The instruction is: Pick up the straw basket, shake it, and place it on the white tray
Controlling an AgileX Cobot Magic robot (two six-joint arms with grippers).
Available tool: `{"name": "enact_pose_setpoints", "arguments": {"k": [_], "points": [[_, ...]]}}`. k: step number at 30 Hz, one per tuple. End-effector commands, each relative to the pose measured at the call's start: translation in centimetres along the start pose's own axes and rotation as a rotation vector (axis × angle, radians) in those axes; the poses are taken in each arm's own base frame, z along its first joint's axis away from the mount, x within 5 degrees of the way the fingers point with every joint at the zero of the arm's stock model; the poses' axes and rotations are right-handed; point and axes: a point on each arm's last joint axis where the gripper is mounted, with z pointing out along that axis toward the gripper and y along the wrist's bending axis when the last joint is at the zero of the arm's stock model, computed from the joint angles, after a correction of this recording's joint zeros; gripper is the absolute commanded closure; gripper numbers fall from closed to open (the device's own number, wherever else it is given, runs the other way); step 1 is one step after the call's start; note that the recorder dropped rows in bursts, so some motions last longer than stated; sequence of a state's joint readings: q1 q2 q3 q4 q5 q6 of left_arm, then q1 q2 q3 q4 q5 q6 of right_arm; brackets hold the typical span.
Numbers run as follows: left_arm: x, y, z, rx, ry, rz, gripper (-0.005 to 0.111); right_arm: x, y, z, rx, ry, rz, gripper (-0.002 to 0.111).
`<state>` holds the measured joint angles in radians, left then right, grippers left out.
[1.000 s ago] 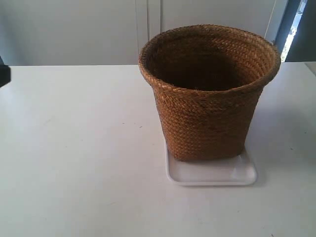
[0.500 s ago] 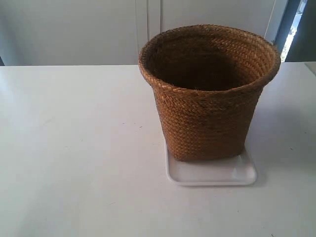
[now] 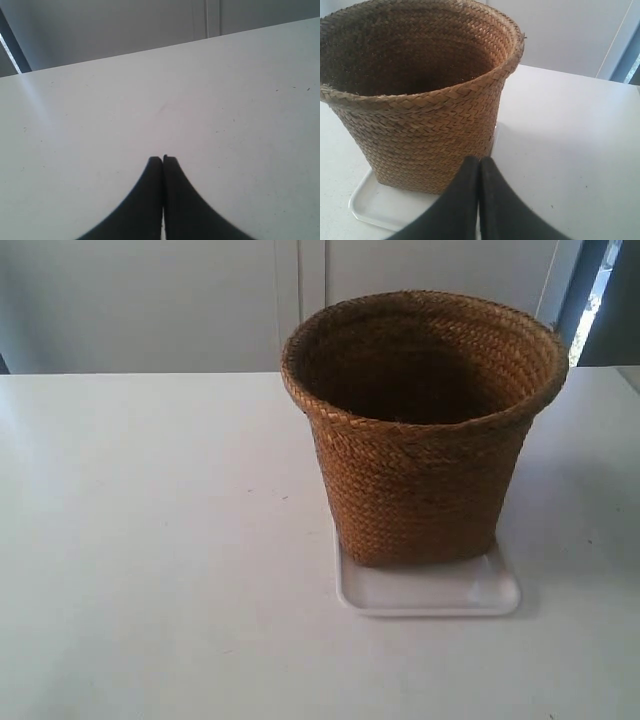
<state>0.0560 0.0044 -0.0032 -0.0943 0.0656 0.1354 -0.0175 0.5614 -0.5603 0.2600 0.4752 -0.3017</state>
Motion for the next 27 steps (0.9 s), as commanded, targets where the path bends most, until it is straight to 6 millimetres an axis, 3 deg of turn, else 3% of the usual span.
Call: {"name": "enact_pose_setpoints", "arguments": {"k": [1, 21, 27], "points": [[0.1, 0.0, 0.0, 0.003, 0.004, -0.013, 0.107, 0.0, 0.0, -0.1, 0.005, -0.008, -0.009, 0.108], [0.1, 0.0, 0.0, 0.003, 0.004, -0.009, 0.107, 0.0, 0.0, -0.1, 0.006, -0.012, -0.009, 0.108], [0.1, 0.0, 0.0, 0.003, 0.004, -0.009, 0.107, 0.3, -0.1, -1.9, 0.051, -0.155, -0.052, 0.108]]}}
